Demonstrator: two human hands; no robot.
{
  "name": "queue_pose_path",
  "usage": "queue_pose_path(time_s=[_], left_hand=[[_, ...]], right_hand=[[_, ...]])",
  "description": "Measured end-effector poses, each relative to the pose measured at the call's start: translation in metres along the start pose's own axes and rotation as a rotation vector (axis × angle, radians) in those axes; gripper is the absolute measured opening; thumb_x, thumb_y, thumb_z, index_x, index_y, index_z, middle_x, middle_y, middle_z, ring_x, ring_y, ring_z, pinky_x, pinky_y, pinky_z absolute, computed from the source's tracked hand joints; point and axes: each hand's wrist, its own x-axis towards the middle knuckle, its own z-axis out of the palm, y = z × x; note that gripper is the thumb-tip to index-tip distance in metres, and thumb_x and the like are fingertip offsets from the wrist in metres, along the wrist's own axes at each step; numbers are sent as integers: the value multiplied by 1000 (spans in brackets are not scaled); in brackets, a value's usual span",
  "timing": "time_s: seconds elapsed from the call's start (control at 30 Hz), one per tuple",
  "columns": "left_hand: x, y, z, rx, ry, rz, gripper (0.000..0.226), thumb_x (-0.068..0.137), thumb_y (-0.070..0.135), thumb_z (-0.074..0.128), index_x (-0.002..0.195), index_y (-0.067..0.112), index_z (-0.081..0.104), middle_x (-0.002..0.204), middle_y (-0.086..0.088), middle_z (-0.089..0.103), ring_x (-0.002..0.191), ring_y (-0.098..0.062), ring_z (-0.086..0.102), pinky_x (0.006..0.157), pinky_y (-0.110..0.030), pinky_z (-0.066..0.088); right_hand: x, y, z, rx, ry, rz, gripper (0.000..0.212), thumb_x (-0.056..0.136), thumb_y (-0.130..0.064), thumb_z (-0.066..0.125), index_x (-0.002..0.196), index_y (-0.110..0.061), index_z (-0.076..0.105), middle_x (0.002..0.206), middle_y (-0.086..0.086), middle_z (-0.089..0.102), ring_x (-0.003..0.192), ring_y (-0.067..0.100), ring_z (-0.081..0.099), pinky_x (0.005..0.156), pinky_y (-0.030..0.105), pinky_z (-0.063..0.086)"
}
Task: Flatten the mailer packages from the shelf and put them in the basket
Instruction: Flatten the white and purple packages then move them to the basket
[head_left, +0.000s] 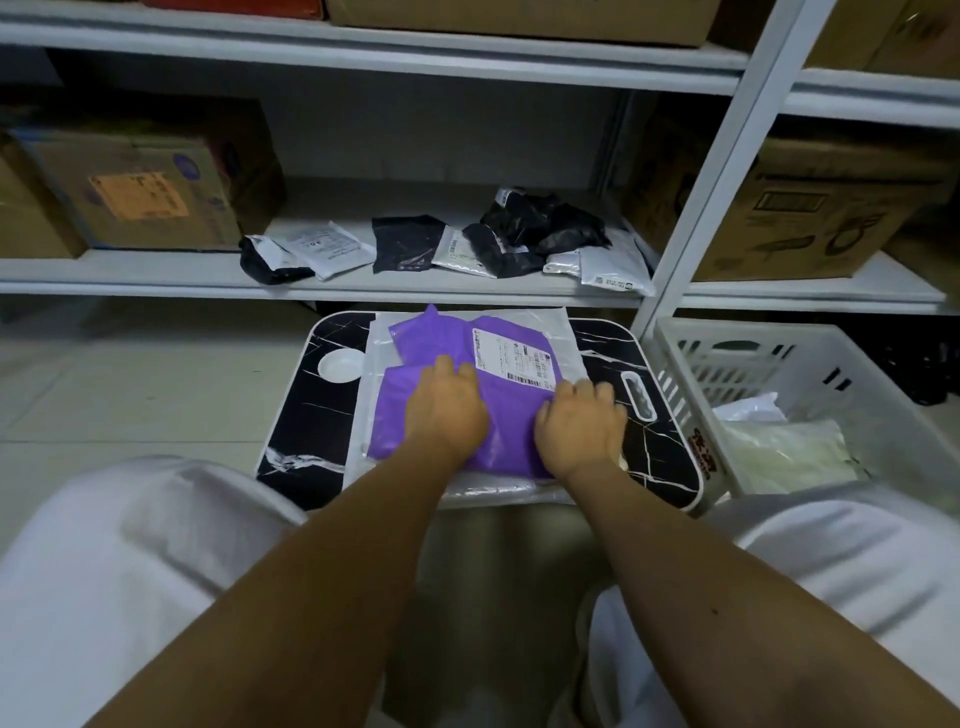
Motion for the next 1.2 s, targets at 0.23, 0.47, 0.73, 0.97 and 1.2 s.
queue_pose_path(time_s=[0.23,0.47,0.73,0.97,1.2], left_hand=[[26,-8,44,326,-41,229,60,102,39,19,153,20,-4,161,-6,-13,147,-28,-14,116,-57,-1],[23,-25,86,313,-175,220,58,101,49,10,152,28,-7,161,-4,-14,147,-30,-15,114,-59,-3],[20,-30,105,264,-183,201,60,98,52,3,152,29,-7,161,-3,-12,147,-31,-11,115,-57,-2],[22,-34,110,176,-232,212,75,85,53,-15,153,26,-2,161,-4,-8,148,-31,-6,118,-49,5],[33,-28,97,73,-149,128,36,101,16,30,136,9,39,141,-13,43,128,-28,43,103,-34,37]], right_hand=[[34,-24,35,128,-133,-292,56,104,-44,16,155,-27,-1,163,-1,-7,150,21,-8,121,46,5],[30,-9,79,63,-253,-302,78,81,-60,-17,153,-34,-6,162,0,-13,149,23,-15,119,50,-3],[27,-11,91,22,-246,-305,77,81,-59,-18,154,-35,-5,163,1,-12,149,25,-14,117,52,-5],[26,-14,92,22,-243,-299,74,85,-56,-14,154,-33,2,163,1,-6,150,25,-9,119,53,-2],[36,-29,90,1,-9,-275,26,91,-32,55,109,-16,63,111,11,64,99,33,63,83,44,45]])
